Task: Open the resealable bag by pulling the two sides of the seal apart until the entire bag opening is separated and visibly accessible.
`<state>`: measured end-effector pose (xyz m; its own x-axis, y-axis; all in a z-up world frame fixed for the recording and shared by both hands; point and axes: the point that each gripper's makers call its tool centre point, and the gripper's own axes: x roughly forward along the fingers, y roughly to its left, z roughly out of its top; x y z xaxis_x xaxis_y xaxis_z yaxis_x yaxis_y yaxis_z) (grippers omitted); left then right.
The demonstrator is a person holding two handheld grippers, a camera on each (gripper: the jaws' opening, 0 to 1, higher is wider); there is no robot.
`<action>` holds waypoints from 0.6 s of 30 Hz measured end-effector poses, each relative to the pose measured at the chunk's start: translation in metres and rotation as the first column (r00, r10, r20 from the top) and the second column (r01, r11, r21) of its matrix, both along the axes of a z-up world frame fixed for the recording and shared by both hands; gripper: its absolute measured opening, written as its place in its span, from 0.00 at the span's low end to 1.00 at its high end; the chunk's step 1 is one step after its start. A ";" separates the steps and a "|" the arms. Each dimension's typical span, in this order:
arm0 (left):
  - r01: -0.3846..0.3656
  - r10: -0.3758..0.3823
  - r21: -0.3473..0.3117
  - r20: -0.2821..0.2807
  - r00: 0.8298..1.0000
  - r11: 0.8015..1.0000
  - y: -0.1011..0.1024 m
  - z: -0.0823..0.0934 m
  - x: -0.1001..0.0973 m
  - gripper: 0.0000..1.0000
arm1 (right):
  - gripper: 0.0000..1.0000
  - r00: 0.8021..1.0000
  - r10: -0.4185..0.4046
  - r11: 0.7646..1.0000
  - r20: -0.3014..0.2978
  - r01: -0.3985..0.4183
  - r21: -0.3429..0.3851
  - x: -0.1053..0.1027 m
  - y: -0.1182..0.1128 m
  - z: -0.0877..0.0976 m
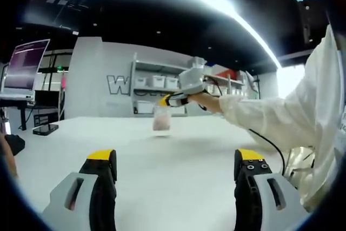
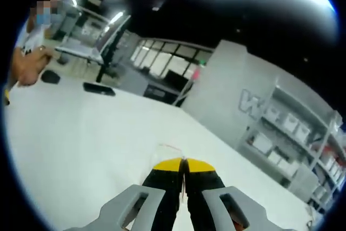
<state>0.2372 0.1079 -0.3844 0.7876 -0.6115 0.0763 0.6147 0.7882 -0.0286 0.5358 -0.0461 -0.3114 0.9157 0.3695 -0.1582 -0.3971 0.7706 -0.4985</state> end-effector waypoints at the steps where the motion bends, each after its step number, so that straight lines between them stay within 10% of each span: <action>1: 0.002 -0.002 -0.001 0.005 1.000 1.000 0.000 0.001 0.000 0.88 | 0.00 1.000 -0.003 1.000 -0.001 0.003 0.003 0.002 0.000 0.000; 18: -0.007 0.007 0.016 -0.003 1.000 1.000 0.005 0.003 0.004 0.87 | 0.00 0.996 -0.089 0.996 -0.011 0.089 0.022 0.056 -0.010 -0.004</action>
<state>0.2415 0.1129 -0.3815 0.7920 -0.6072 0.0644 0.6092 0.7928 -0.0174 0.5919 -0.0563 -0.3152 0.9435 0.2903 -0.1598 -0.3313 0.8142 -0.4768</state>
